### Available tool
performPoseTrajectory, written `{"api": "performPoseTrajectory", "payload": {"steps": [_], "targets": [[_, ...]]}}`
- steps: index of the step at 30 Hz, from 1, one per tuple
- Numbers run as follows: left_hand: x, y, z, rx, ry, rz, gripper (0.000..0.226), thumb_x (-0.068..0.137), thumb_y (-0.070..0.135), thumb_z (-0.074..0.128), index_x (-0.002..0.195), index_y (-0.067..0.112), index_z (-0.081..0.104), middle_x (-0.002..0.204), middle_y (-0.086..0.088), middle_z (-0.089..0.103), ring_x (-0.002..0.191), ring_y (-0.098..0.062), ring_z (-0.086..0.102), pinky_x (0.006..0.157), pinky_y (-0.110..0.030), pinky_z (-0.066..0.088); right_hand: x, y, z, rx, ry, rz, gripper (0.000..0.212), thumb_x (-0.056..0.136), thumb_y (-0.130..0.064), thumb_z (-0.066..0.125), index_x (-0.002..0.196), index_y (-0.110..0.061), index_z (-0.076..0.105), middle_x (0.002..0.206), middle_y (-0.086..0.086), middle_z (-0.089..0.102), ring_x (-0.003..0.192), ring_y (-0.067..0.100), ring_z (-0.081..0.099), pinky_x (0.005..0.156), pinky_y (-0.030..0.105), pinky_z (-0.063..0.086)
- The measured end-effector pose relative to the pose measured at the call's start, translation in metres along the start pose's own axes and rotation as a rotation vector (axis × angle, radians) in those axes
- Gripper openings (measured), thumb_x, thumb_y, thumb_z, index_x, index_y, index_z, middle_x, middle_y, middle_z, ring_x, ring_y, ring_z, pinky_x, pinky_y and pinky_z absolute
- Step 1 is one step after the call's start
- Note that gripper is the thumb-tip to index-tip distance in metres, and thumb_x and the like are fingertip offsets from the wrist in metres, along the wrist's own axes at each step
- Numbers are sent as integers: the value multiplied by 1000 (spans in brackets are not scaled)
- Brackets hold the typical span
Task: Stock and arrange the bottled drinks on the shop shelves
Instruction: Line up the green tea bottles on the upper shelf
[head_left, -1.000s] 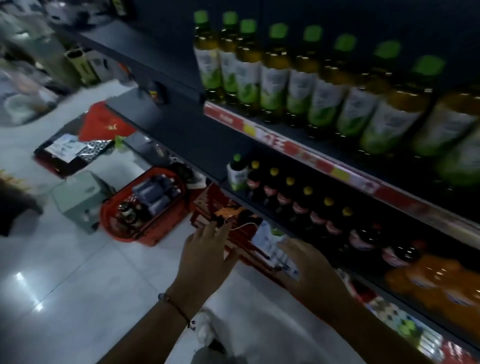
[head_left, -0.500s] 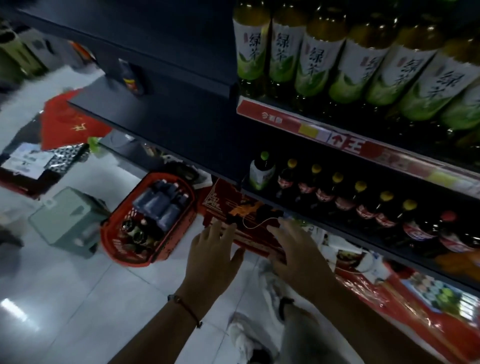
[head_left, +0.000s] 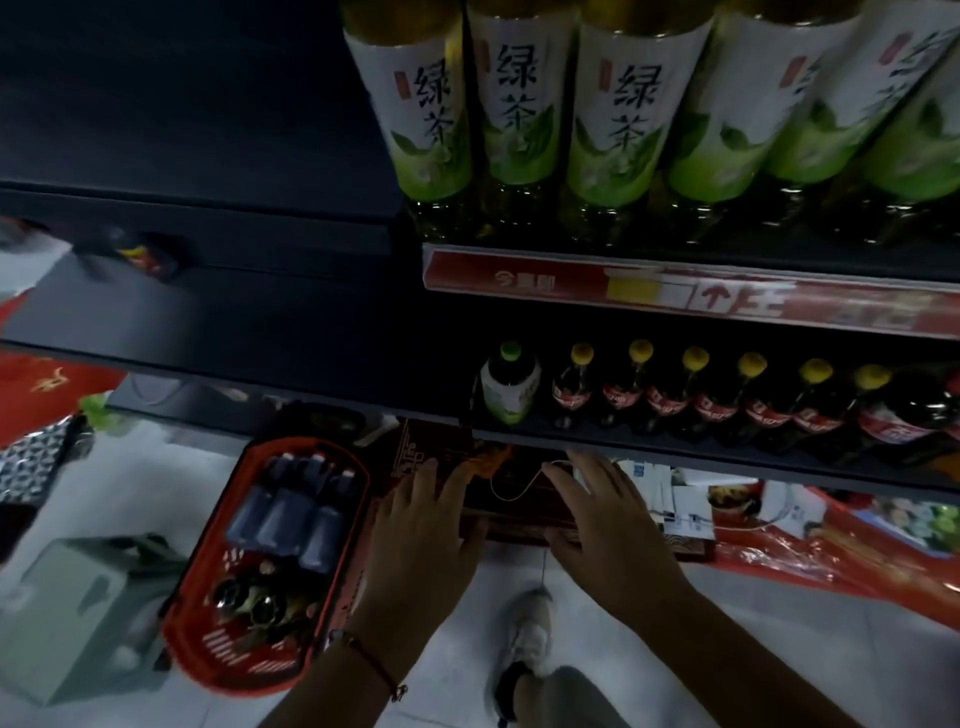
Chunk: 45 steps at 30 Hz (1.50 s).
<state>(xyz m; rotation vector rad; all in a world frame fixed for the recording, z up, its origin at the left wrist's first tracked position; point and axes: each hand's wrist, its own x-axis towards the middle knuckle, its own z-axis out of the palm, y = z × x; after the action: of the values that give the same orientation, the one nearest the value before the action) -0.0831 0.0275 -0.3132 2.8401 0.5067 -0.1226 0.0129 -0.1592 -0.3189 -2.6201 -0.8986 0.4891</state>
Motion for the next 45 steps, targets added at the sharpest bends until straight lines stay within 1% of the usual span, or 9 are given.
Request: {"api": "performPoseTrajectory", "payload": {"steps": [8, 10, 14, 18, 24, 29, 32, 38, 45], "targets": [[63, -63, 50, -65, 15, 136, 63, 88, 56, 44, 142, 23, 47, 140, -7, 54, 126, -31, 52, 100, -44, 48, 52, -13, 50, 66, 112, 158, 64, 92, -39, 55, 150, -25, 32, 157, 2, 26, 144, 24, 27, 114, 38, 31], [80, -74, 78, -57, 33, 206, 65, 88, 55, 52, 144, 24, 45, 135, -7, 57, 121, -30, 56, 98, -43, 48, 66, -12, 70, 69, 194, 172, 65, 92, -41, 57, 150, -25, 33, 156, 3, 27, 144, 24, 26, 114, 39, 33], [107, -83, 130, -94, 111, 231, 77, 90, 57, 52, 155, 32, 19, 151, -7, 42, 130, -30, 49, 101, -42, 44, 94, 2, 115, 86, 329, 93, 71, 90, -42, 61, 151, -35, 25, 160, -11, 2, 148, 15, 9, 116, 35, 26], [142, -86, 185, -224, 329, 300, 81, 86, 64, 45, 154, 27, 20, 153, -5, 37, 134, -26, 45, 99, -40, 47, 131, 24, 146, 21, 553, -29, 77, 81, -34, 71, 148, -24, 36, 159, 2, 20, 146, 22, 23, 114, 38, 33], [206, -79, 240, -561, 331, 318, 112, 75, 73, 64, 153, 42, -10, 162, 2, 20, 141, -21, 33, 107, -45, 40, 187, 34, 142, 123, 672, -161, 76, 88, -27, 67, 153, -22, 27, 162, 4, 13, 146, 21, 21, 109, 27, 30], [235, -60, 261, -958, 320, 400, 128, 65, 57, 84, 153, 43, -7, 157, 10, 30, 130, -1, 42, 96, -24, 44, 221, 30, 140, 176, 629, -127, 85, 90, -31, 65, 156, -27, 11, 164, 8, 9, 148, 23, 17, 111, 27, 22], [244, -52, 267, -971, 415, 459, 120, 72, 55, 81, 154, 40, -4, 157, 10, 29, 127, 6, 41, 85, -12, 42, 226, 31, 150, 118, 690, -127, 88, 87, -30, 66, 155, -26, 11, 160, 9, 19, 144, 27, 26, 113, 41, 34], [241, -54, 272, -914, 447, 379, 119, 66, 71, 68, 152, 42, -10, 159, -1, 27, 130, -20, 50, 87, -43, 56, 222, 29, 161, 2, 795, -134, 92, 83, -29, 67, 156, -23, 11, 150, 9, 35, 137, 26, 36, 105, 40, 42], [234, -66, 259, -1090, 324, 374, 104, 58, 60, 79, 143, 48, 20, 134, 13, 54, 108, -3, 62, 78, -32, 58, 202, 27, 169, 198, 695, -199, 86, 79, -38, 61, 154, -24, 22, 160, 3, 25, 144, 20, 30, 112, 45, 37]]}}
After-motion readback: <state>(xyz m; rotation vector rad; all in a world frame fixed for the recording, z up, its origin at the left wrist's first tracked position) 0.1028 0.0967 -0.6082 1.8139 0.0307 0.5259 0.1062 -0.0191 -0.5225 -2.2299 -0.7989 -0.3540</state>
